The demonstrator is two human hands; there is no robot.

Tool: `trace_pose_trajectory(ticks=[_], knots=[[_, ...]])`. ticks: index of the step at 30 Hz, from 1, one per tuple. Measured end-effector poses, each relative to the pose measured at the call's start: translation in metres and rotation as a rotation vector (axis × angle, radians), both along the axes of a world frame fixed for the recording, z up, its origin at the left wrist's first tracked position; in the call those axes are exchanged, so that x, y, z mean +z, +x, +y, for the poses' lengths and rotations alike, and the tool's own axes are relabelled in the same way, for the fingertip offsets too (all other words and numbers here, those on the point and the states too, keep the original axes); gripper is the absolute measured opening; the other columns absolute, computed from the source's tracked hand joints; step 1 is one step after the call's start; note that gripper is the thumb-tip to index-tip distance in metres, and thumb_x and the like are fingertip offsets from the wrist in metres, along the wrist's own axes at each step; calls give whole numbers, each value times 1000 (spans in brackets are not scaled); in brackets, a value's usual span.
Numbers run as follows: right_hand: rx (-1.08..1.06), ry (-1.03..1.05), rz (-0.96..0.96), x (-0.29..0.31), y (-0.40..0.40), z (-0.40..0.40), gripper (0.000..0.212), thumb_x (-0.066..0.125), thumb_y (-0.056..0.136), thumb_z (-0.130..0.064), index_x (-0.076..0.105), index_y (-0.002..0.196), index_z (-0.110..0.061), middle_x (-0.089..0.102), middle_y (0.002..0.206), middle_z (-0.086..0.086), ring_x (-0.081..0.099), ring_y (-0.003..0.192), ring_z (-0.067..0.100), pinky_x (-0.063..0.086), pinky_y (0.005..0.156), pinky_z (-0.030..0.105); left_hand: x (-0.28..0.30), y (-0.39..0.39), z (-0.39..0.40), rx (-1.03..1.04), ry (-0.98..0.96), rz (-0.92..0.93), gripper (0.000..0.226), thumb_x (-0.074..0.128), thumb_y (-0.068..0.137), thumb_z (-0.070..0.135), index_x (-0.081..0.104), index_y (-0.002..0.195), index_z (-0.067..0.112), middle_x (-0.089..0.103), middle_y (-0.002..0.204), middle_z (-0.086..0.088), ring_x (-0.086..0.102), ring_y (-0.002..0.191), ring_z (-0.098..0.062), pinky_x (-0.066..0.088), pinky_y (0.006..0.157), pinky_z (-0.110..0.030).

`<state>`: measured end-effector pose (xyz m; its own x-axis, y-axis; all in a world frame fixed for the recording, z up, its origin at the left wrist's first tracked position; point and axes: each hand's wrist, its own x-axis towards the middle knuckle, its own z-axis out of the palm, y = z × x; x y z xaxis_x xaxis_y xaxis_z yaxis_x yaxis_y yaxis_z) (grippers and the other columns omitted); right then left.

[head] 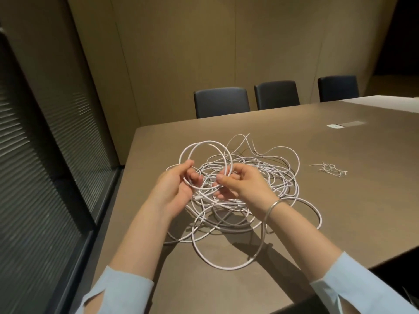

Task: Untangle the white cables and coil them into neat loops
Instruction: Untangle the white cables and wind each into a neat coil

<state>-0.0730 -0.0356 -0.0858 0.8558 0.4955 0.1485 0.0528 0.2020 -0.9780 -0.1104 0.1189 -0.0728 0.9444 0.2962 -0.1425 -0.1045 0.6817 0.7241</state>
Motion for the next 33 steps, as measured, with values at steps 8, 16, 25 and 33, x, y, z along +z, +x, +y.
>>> trace_pose_trajectory(ticks=[8, 16, 25, 33], knots=[[221, -45, 104, -3, 1, 10, 21, 59, 90, 7, 45, 94, -8, 64, 72, 16, 70, 60, 29, 61, 57, 33, 4, 10, -3, 98, 4, 32, 25, 43, 96, 6, 43, 72, 11, 31, 51, 1, 34, 41, -9, 36, 52, -22], [56, 172, 142, 6, 19, 18, 21, 56, 88, 16, 46, 88, -3, 62, 68, 22, 69, 53, 25, 60, 56, 30, -1, -6, -19, 363, 508, 301, 42, 72, 80, 46, 60, 106, 15, 59, 103, -6, 58, 97, -21, 48, 96, -43], [106, 148, 177, 7, 36, 20, 20, 60, 86, 13, 48, 87, -3, 59, 65, 19, 64, 44, 18, 56, 47, 25, -26, 9, -55, 104, 171, 91, 41, 51, 96, 46, 69, 96, 9, 59, 66, -4, 62, 70, -17, 48, 96, -41], [167, 149, 165, -3, 45, 12, 16, 59, 89, 10, 53, 102, 7, 69, 87, 21, 65, 50, 20, 58, 51, 26, -23, 32, -63, 398, 209, 10, 34, 43, 103, 27, 57, 91, -1, 63, 76, -16, 49, 47, -11, 39, 40, -18]])
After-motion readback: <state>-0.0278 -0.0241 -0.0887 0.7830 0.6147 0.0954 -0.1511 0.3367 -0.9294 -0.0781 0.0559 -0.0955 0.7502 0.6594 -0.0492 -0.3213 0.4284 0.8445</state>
